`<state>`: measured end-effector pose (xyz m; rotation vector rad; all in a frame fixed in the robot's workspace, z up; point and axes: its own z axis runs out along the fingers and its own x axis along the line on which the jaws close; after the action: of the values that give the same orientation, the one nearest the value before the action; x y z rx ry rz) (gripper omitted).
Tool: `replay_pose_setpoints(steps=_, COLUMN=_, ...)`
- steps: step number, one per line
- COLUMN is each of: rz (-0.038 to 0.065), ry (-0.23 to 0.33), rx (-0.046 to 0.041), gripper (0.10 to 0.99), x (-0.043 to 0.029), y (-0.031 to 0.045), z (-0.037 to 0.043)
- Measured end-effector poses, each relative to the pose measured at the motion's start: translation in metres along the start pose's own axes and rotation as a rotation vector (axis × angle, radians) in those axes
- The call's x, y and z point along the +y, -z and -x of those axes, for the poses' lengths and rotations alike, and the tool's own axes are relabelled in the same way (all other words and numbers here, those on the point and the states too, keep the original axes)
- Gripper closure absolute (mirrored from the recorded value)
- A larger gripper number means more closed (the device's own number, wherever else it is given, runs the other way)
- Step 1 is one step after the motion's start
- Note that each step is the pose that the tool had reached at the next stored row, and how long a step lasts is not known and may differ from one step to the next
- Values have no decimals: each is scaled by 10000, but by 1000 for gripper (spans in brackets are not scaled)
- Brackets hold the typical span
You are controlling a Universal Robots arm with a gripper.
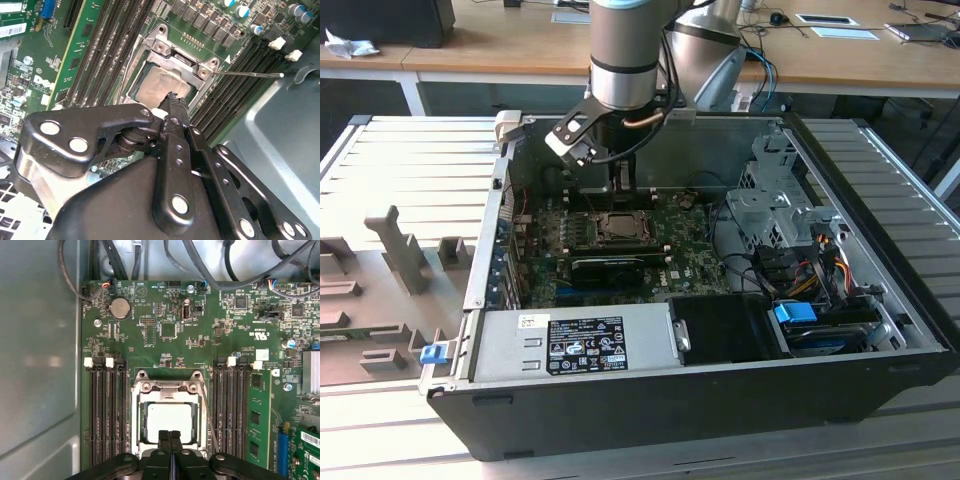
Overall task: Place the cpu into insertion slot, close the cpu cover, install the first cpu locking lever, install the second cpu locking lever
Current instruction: 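Install the first cpu locking lever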
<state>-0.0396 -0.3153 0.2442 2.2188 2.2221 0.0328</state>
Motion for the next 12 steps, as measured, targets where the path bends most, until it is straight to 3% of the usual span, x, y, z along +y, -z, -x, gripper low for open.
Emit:
replay_pose_setpoints(steps=8, rz=1, ry=45, rx=-53, gripper=980, x=5, y=300, z=-5)
replay_pose_setpoints(steps=9, rz=-8, ry=771, rx=-43, gripper=980, x=4, y=301, z=-5)
replay_pose_setpoints(steps=12, rz=-16, ry=1487, rx=-31, gripper=980, x=5, y=301, z=-5)
